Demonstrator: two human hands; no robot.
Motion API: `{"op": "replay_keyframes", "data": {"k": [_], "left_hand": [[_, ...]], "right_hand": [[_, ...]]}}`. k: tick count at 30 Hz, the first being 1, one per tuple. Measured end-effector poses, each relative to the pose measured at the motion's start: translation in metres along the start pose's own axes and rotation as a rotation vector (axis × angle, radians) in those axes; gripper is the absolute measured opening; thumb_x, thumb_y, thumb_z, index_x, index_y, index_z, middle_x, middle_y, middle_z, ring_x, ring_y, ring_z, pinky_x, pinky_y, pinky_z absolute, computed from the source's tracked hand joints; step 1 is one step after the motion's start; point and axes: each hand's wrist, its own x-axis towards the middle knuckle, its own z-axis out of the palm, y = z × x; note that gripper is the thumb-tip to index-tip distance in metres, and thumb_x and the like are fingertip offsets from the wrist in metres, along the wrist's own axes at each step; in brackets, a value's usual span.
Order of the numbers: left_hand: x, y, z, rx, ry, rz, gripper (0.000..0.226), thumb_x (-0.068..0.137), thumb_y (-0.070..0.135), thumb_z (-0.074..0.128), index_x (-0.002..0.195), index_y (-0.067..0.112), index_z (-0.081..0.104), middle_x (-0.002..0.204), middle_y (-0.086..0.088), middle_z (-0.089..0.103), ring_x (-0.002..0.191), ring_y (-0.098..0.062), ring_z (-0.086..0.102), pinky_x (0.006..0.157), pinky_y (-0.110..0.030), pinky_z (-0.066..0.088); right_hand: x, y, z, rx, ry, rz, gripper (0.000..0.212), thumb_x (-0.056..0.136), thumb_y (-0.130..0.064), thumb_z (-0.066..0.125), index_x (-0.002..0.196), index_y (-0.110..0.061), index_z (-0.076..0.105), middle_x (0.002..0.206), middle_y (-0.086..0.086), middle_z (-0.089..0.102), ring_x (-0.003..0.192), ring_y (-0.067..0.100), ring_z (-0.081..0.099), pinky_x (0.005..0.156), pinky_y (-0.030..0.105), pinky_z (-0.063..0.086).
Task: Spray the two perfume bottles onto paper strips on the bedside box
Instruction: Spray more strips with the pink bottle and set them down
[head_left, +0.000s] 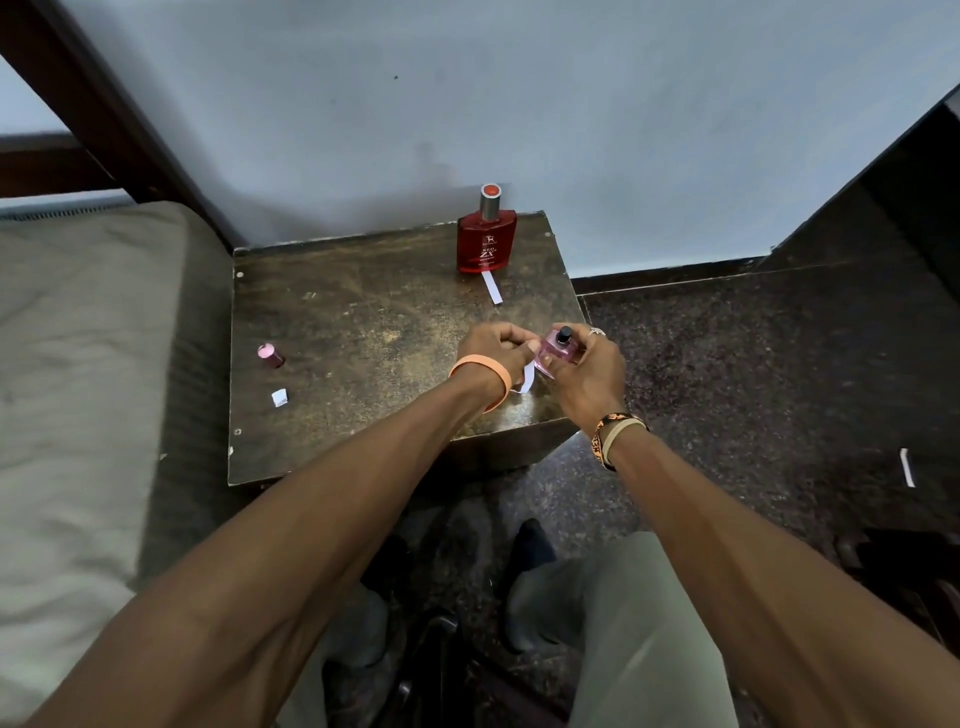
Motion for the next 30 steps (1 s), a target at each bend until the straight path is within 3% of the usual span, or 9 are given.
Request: {"op": "replay_keyframes", "data": {"k": [6,9,13,15,21,25,30], "left_hand": [[0.000,-0.003,-0.001,0.012,-0.002,-0.005,0.005,0.087,0.012,0.067,0.082,0.012,0.069,0.088,-0.015,0.071,0.085,-0.033,0.070,0.072,-0.050,0.059],[-0.003,-0.003,-0.004,0.013,0.017,-0.008,0.012,0.086,0.013,0.068,0.075,0.018,0.067,0.083,-0.009,0.070,0.083,-0.031,0.069,0.071,-0.049,0.060],[-0.011,0.000,-0.018,-0.015,0.021,-0.001,0.009,0.087,0.013,0.067,0.079,0.016,0.068,0.093,-0.014,0.072,0.091,-0.032,0.069,0.077,-0.049,0.058],[-0.016,0.005,-0.029,-0.036,0.029,0.006,0.009,0.088,0.011,0.065,0.080,0.014,0.067,0.095,-0.017,0.072,0.090,-0.033,0.069,0.078,-0.052,0.058],[-0.036,0.018,-0.076,-0.114,0.076,0.027,0.014,0.090,0.011,0.062,0.078,0.017,0.064,0.085,-0.008,0.073,0.088,-0.028,0.071,0.078,-0.049,0.058],[-0.050,0.019,-0.114,-0.222,0.125,0.024,0.012,0.092,0.008,0.059,0.081,0.011,0.062,0.083,-0.013,0.071,0.077,-0.025,0.070,0.078,-0.047,0.059],[-0.064,0.010,-0.173,-0.287,0.233,0.028,0.006,0.093,0.008,0.059,0.090,0.005,0.063,0.089,-0.018,0.070,0.077,-0.027,0.070,0.067,-0.035,0.060]], "right_hand": [[0.000,0.000,0.001,0.004,0.001,0.010,0.028,0.080,-0.013,0.080,0.097,-0.030,0.066,0.084,-0.015,0.063,0.081,0.005,0.063,0.078,0.030,0.058],[-0.002,-0.001,-0.001,-0.021,0.000,0.013,0.030,0.080,-0.013,0.080,0.104,-0.026,0.067,0.092,-0.010,0.067,0.085,0.008,0.064,0.077,0.025,0.056],[-0.006,-0.007,-0.008,-0.045,-0.009,0.039,0.064,0.076,-0.009,0.082,0.134,-0.016,0.055,0.124,0.004,0.063,0.112,0.020,0.061,0.092,0.029,0.051],[-0.009,-0.013,-0.013,-0.059,0.027,0.011,0.071,0.074,-0.014,0.083,0.138,-0.015,0.052,0.132,0.007,0.059,0.118,0.021,0.058,0.096,0.031,0.051],[-0.033,-0.049,-0.014,-0.175,0.170,-0.184,0.058,0.077,-0.028,0.073,0.131,-0.021,0.055,0.135,0.005,0.051,0.124,0.024,0.050,0.104,0.050,0.043],[-0.051,-0.080,0.006,-0.189,0.166,-0.296,0.049,0.079,-0.029,0.072,0.126,-0.025,0.059,0.132,0.003,0.051,0.124,0.023,0.047,0.106,0.047,0.030],[-0.070,-0.114,0.040,-0.201,0.062,-0.397,0.043,0.081,-0.024,0.069,0.124,-0.023,0.062,0.130,0.004,0.055,0.118,0.024,0.052,0.103,0.049,0.039]]}}
